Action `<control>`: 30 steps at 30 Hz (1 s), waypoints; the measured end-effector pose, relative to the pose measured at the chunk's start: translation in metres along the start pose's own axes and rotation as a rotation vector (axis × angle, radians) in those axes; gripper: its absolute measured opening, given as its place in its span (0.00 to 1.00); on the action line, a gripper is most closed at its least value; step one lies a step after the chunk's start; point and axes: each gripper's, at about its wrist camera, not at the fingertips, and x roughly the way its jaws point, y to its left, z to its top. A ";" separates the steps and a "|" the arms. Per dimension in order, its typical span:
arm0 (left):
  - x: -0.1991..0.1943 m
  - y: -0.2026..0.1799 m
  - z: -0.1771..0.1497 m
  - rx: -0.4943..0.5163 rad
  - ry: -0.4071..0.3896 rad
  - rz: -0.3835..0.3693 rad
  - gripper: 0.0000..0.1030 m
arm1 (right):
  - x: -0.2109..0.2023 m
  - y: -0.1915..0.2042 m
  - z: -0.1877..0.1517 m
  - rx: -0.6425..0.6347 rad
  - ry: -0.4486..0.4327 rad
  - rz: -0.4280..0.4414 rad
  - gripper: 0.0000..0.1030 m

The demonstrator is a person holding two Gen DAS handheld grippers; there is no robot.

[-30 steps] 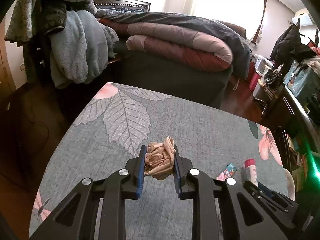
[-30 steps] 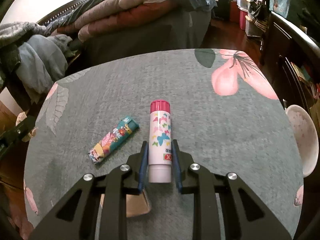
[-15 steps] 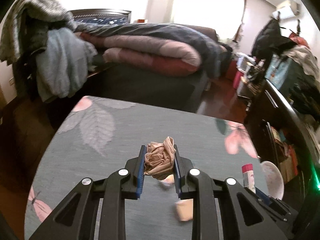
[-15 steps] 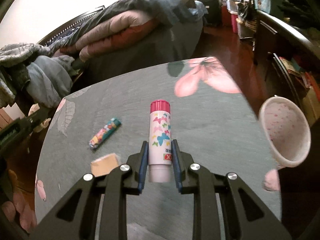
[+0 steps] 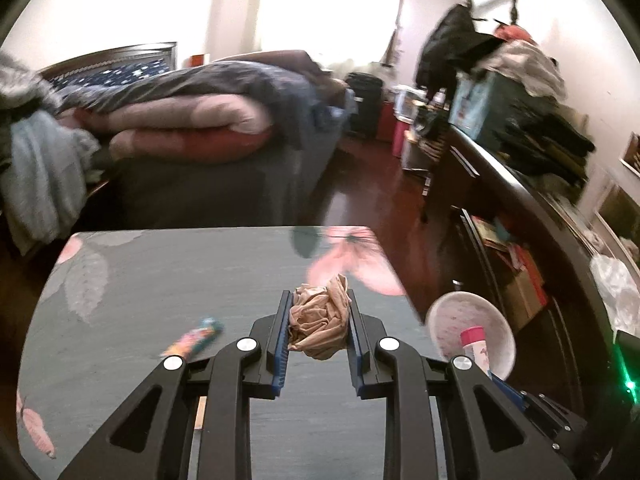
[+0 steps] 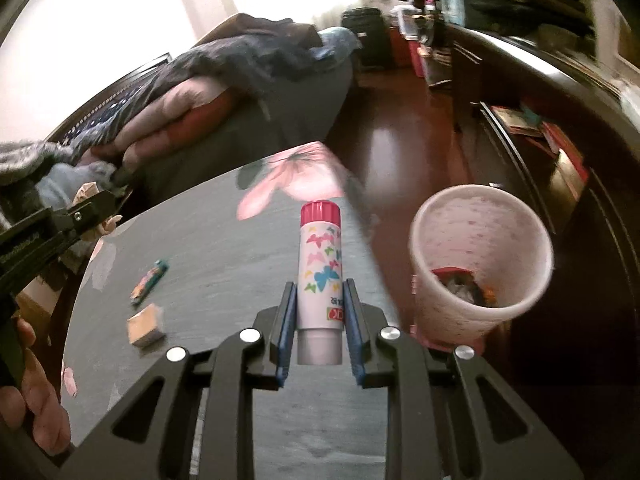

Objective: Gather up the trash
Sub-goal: 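Carry the cloth and glue stick over the wastebasket and open both tools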

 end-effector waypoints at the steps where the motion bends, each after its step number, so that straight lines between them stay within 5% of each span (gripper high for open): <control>1: 0.002 -0.012 0.001 0.016 0.000 -0.017 0.24 | -0.001 -0.007 0.001 0.010 -0.002 -0.006 0.23; 19: 0.054 -0.156 0.003 0.204 0.052 -0.236 0.24 | -0.008 -0.133 0.004 0.191 -0.041 -0.177 0.23; 30: 0.104 -0.210 -0.010 0.288 0.121 -0.279 0.24 | 0.007 -0.183 0.002 0.256 -0.037 -0.253 0.23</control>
